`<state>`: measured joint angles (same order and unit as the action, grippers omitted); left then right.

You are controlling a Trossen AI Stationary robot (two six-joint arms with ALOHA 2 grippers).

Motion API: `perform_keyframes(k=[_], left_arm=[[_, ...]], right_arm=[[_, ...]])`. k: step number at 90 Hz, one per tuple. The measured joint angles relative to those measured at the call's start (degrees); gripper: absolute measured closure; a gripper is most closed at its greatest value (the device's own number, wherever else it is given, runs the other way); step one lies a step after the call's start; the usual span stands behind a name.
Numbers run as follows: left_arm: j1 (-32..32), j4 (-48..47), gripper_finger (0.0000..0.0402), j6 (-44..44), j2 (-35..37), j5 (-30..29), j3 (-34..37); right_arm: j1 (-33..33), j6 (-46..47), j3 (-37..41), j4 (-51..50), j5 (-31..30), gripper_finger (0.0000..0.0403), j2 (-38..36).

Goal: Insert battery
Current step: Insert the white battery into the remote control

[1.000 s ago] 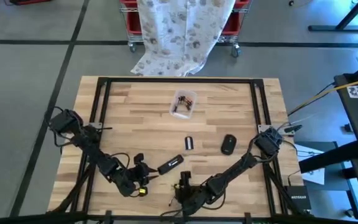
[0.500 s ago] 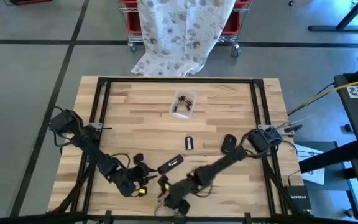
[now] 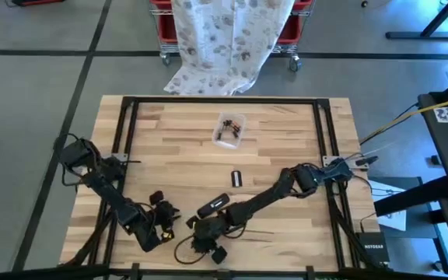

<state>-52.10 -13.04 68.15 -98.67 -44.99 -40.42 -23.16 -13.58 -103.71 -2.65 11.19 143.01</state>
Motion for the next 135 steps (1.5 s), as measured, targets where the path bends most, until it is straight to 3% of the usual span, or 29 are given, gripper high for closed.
perform_keyframes(k=[10, 27, 47, 69, 77, 88, 98, 107, 121, 135], left_arm=[[-0.44, -0.01, 0.0315, 0.38, 0.0, -0.25, 0.02], [-0.45, 0.05, 0.0315, 0.48, -0.02, -0.49, 0.04], [-0.43, 0.15, 0.0315, 0.64, -0.02, -1.09, 0.04], [-0.43, 0.18, 0.0315, 0.65, -0.07, -1.72, 0.06], [-0.41, 0.21, 0.0315, 0.56, -0.07, -1.92, 0.06], [-0.35, 0.42, 0.0315, 0.54, -0.07, -2.14, 0.06], [-0.37, 0.45, 0.0315, 0.79, -0.07, -2.14, 0.06], [-0.37, 0.53, 0.0315, 0.84, -0.07, -2.16, 0.06], [-0.37, 0.57, 0.0315, 0.77, -0.07, -2.18, 0.06], [-0.37, 0.89, 0.0315, 0.72, -0.07, -2.55, 0.08]], right_arm=[[0.21, 2.84, -0.03, -1.31, -5.14, 0.0389, -0.31], [-1.2, 3.09, 0.31, -3.14, -8.59, 0.0401, -2.15], [-1.89, 0.01, 0.43, -4.82, -8.69, 0.0403, -7.86], [-1.9, -8.84, 0.38, -17.32, -7.92, 0.04, -11.57], [-1.86, -9.49, 0.38, -19.42, -6.95, 0.0381, -11.38], [-1.83, -9.35, 0.35, -17.57, -6.66, 0.0326, -8.72], [-1.83, -9.11, 0.38, -15.95, -9.77, 0.028, -7.26], [-1.71, -8.44, 0.34, -16.1, -12.56, 0.0265, -6.99], [-0.75, -5.49, 0.3, -17.25, -13.54, 0.0286, -6.08], [0.55, -2.05, -0.08, -17.66, -9.78, 0.0348, -4.25]])
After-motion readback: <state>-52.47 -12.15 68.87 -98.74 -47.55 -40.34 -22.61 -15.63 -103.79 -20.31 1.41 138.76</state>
